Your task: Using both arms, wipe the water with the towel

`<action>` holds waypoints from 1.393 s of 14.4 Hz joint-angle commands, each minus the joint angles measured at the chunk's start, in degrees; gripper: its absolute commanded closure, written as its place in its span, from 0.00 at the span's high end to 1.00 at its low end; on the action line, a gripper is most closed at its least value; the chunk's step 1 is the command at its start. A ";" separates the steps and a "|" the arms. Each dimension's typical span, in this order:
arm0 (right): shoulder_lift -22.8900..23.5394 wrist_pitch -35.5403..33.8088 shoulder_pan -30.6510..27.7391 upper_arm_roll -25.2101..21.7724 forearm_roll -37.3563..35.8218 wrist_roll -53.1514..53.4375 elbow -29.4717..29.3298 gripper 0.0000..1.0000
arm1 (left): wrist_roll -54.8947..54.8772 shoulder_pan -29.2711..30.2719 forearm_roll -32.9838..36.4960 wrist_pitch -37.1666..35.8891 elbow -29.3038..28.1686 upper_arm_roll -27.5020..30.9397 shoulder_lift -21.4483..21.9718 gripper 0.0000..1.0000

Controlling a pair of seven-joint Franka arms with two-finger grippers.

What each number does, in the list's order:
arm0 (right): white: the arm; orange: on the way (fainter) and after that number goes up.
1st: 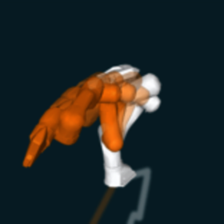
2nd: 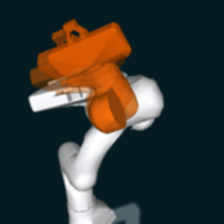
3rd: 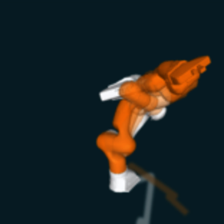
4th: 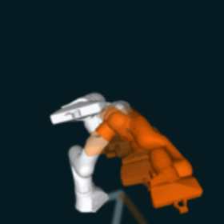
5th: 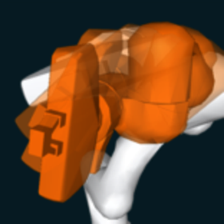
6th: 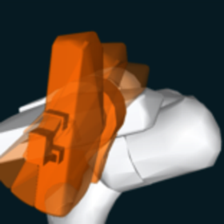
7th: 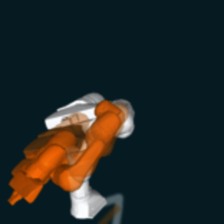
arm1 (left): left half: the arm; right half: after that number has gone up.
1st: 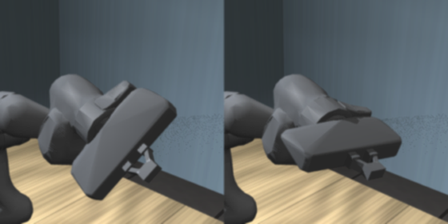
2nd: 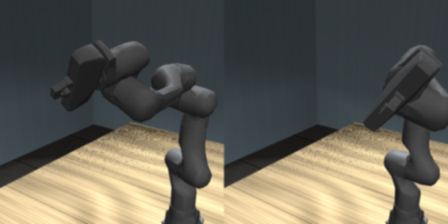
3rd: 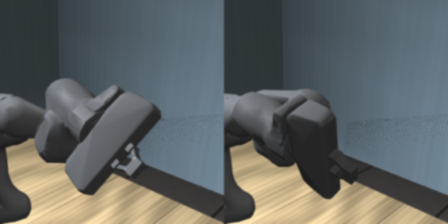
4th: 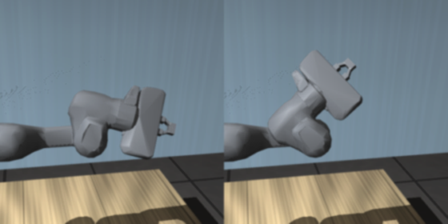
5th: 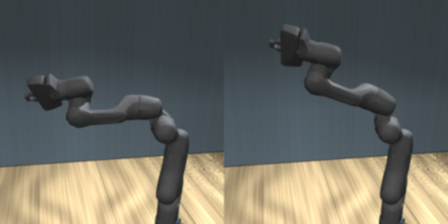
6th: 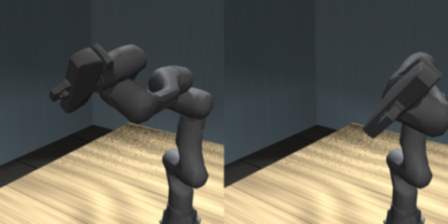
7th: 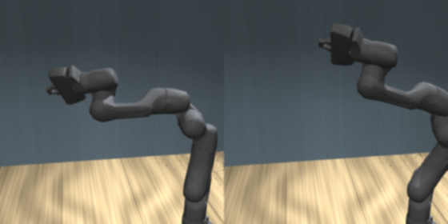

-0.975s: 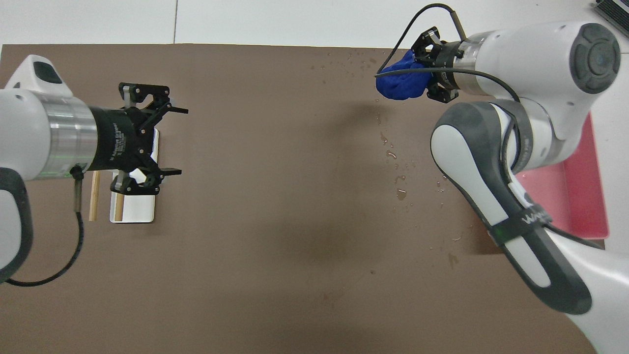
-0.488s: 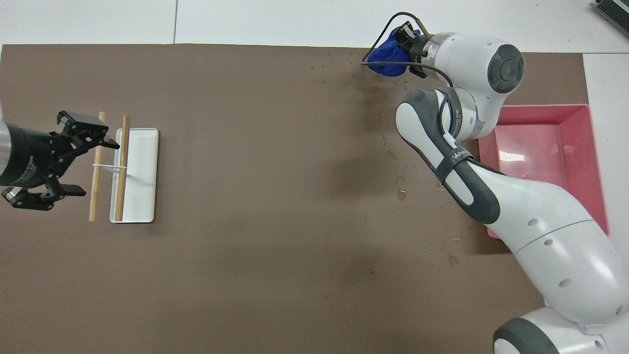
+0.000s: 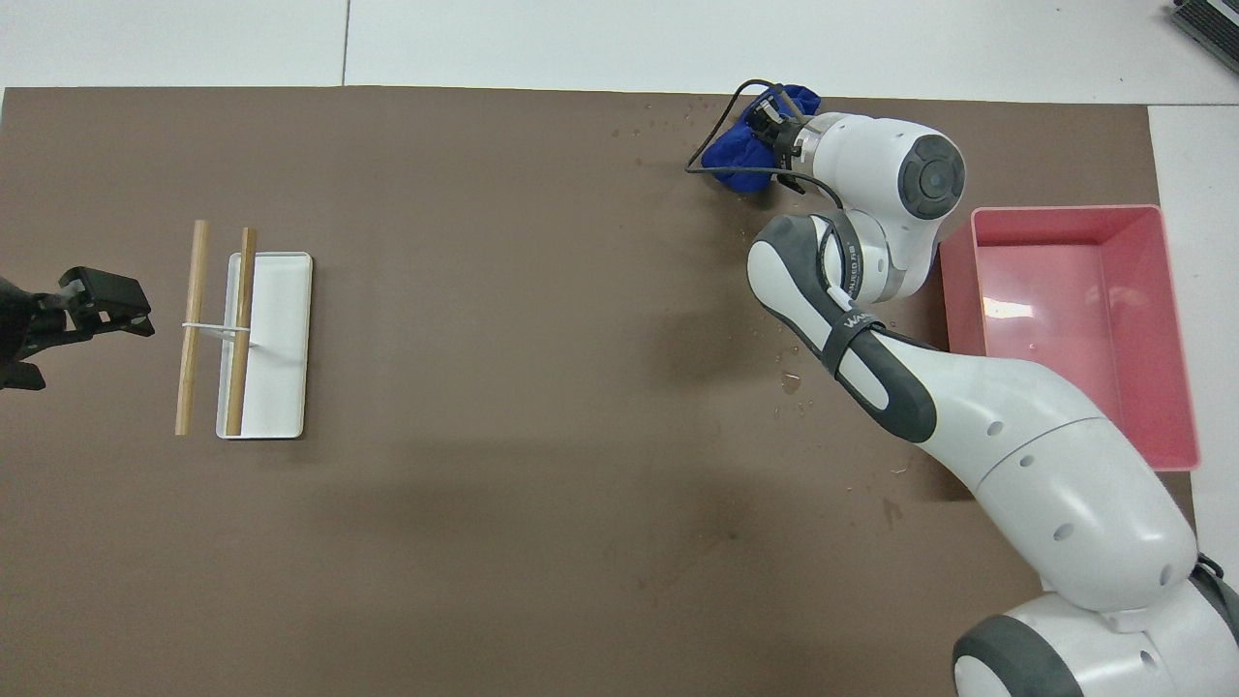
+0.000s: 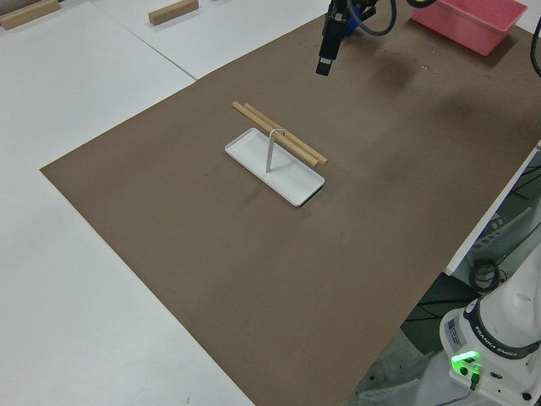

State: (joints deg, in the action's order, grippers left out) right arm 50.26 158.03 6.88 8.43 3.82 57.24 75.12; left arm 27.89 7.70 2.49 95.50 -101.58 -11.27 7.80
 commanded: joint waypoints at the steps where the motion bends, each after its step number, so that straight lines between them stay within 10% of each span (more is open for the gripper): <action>1: -4.02 2.10 -0.29 0.27 -1.53 2.35 8.18 0.00 | -1.08 -1.54 1.46 -1.10 -1.43 0.46 1.60 1.00; 6: -8.15 0.70 -0.55 0.09 -1.45 2.43 15.91 0.00 | -19.31 -1.28 -1.17 5.92 -1.34 1.42 -0.67 1.00; 13: -24.92 -0.61 -1.17 0.35 -1.36 6.39 41.74 0.00 | -26.45 -4.17 -1.00 5.23 4.11 3.35 -8.77 1.00; 20: -37.07 -23.98 -0.73 0.35 -1.27 5.77 49.50 0.00 | -31.49 -5.14 -1.09 2.41 -1.33 5.73 -3.94 1.00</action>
State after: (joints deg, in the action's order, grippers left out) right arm 16.59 137.68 6.42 8.48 3.82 61.86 121.29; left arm -3.30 4.16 1.45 98.54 -99.47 -6.41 1.01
